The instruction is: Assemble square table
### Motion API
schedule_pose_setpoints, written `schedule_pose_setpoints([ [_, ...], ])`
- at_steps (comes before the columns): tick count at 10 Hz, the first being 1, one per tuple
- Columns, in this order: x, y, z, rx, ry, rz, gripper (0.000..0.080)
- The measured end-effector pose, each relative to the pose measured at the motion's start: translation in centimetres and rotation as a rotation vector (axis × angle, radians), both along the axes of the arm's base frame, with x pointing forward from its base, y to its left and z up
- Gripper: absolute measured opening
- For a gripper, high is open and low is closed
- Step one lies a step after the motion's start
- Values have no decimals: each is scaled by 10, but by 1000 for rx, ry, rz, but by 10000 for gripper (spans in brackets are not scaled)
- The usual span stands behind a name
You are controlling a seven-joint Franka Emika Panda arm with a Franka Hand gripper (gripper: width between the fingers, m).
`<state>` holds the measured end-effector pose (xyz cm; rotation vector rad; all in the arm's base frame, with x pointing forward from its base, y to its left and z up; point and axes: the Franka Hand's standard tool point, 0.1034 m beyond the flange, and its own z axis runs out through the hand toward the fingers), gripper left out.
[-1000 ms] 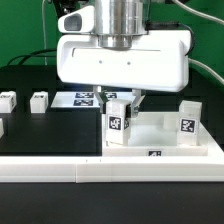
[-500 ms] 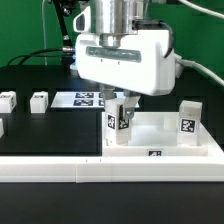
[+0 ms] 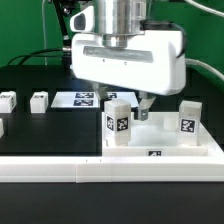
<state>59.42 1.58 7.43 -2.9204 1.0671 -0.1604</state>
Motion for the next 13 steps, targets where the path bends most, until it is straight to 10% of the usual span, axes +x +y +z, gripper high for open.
schedule_pose_setpoints([
  [13, -2, -4, 2, -63, 88, 920, 649],
])
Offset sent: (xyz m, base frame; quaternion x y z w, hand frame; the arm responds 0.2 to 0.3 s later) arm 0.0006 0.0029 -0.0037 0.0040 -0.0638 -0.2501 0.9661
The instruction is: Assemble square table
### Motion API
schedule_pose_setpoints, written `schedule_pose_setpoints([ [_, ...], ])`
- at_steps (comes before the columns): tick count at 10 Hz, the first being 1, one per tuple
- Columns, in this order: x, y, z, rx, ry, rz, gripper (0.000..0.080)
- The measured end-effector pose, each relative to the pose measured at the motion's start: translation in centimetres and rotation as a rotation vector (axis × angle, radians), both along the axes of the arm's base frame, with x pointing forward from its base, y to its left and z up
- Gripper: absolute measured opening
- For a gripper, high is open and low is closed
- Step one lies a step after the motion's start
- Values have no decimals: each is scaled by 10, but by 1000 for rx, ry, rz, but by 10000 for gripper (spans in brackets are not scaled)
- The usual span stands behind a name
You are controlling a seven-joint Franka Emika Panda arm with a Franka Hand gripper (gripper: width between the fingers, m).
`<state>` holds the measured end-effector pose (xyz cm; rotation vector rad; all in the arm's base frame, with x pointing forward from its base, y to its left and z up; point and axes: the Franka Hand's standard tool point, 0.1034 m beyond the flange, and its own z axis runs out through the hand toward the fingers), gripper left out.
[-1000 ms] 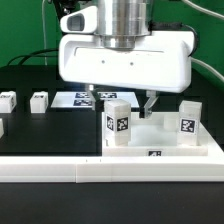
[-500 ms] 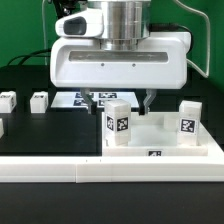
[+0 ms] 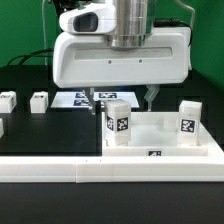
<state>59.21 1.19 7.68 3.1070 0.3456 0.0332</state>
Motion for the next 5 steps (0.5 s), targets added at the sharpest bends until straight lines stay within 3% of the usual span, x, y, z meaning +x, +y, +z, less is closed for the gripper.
schedule_pose_setpoints([
  [5, 0, -9, -1, -17, -11, 328, 649],
])
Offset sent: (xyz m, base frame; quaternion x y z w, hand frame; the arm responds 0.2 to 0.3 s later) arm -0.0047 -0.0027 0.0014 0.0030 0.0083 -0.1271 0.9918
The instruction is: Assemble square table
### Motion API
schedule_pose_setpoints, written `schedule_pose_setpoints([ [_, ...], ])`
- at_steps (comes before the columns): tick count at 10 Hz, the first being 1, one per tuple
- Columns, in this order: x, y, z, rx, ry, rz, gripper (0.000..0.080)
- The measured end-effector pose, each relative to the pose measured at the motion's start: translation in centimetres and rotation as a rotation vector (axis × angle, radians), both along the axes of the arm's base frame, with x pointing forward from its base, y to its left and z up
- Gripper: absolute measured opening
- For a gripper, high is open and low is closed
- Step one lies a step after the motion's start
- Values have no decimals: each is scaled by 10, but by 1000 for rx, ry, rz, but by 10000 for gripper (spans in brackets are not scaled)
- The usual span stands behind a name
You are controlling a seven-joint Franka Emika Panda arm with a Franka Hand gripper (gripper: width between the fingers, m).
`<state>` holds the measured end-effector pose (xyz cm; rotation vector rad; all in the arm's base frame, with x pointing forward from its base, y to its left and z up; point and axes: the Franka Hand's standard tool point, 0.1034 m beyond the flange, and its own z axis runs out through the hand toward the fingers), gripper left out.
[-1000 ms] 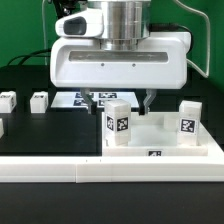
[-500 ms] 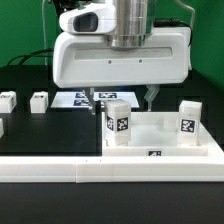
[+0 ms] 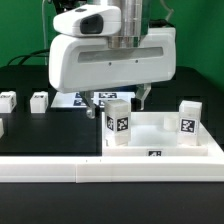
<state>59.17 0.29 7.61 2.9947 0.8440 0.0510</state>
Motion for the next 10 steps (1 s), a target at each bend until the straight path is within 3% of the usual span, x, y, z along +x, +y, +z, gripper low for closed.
schedule_pose_setpoints([
  [1, 0, -1, 0, -1, 0, 6, 649],
  [3, 0, -1, -1, -1, 0, 3, 387],
  [4, 0, -1, -1, 0, 0, -17, 387],
  [5, 0, -1, -1, 1, 0, -35, 290],
  [10, -1, -1, -2, 28, -4, -351, 290],
])
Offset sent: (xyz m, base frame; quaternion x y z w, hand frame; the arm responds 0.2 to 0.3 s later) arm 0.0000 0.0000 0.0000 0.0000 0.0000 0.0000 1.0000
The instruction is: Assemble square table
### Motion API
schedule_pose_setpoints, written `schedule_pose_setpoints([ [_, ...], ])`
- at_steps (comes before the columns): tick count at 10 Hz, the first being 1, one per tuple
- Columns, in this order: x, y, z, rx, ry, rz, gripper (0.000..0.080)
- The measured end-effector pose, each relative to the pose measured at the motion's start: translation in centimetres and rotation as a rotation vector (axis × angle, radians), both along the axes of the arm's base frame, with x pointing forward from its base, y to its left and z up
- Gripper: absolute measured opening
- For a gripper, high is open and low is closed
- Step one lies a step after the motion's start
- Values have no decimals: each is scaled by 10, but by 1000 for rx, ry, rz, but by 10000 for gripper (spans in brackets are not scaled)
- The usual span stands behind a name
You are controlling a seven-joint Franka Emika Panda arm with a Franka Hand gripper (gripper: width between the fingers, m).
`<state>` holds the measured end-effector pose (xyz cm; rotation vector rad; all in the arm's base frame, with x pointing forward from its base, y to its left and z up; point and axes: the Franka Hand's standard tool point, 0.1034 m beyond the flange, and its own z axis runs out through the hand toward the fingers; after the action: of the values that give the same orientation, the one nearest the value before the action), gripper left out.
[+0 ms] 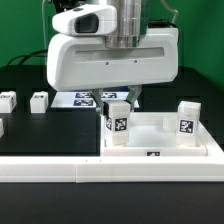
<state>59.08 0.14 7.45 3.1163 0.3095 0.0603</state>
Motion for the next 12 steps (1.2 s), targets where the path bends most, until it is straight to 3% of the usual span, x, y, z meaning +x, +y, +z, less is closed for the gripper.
schedule_pose_setpoints([
  [4, -1, -2, -1, 56, 2, -474, 291],
  [9, -3, 11, -1, 65, 28, -950, 291],
  [12, -3, 12, -2, 59, 39, -1091, 291],
])
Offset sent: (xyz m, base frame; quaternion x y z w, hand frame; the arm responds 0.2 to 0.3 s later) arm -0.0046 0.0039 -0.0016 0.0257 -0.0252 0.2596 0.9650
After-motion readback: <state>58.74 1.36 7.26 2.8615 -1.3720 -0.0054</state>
